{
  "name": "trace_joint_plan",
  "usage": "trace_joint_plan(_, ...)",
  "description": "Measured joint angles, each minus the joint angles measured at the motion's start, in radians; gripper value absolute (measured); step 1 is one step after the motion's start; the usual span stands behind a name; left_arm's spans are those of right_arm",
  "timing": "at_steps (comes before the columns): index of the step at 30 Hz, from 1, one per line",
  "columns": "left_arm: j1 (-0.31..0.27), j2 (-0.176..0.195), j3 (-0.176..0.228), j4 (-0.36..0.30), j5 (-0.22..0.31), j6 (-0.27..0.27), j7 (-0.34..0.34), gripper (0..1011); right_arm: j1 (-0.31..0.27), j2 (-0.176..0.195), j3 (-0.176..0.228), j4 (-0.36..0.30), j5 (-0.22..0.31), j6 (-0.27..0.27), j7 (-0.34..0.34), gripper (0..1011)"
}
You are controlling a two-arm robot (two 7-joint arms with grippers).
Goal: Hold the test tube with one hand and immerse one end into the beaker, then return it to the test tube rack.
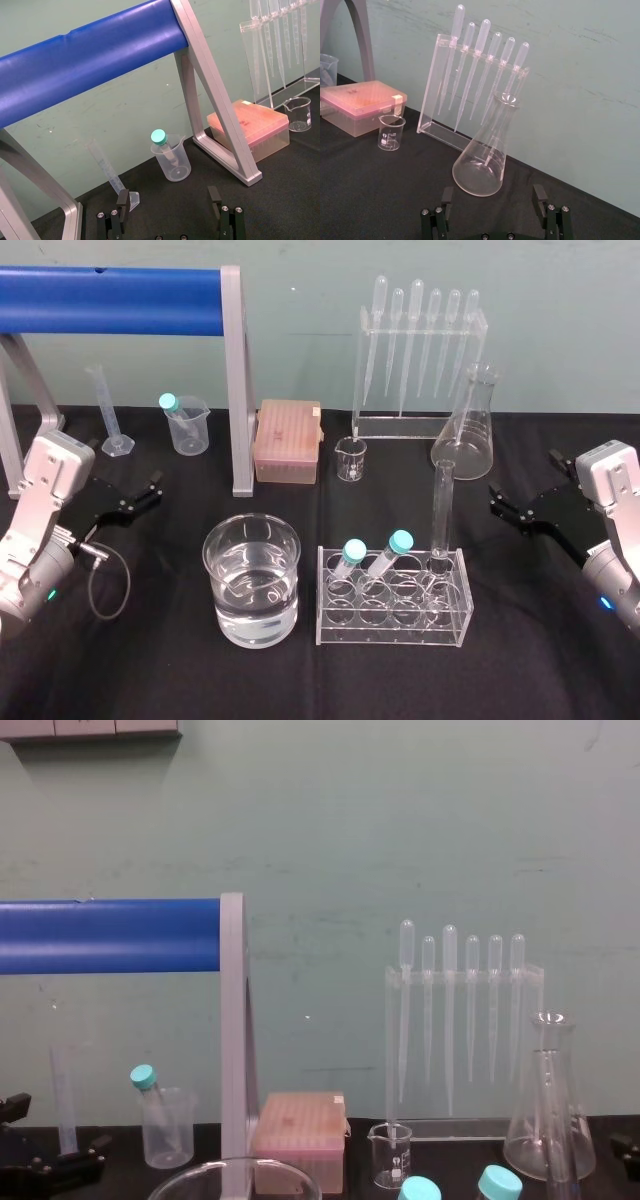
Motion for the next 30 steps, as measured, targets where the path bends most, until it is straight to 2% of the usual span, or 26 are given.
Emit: trace_joint_plan(30, 0.0, 0.0, 0.0, 0.0, 0.0, 0.0, 0.0, 1000, 0.0, 0.0, 0.0, 0.0, 0.0, 0.0, 0.0, 1000)
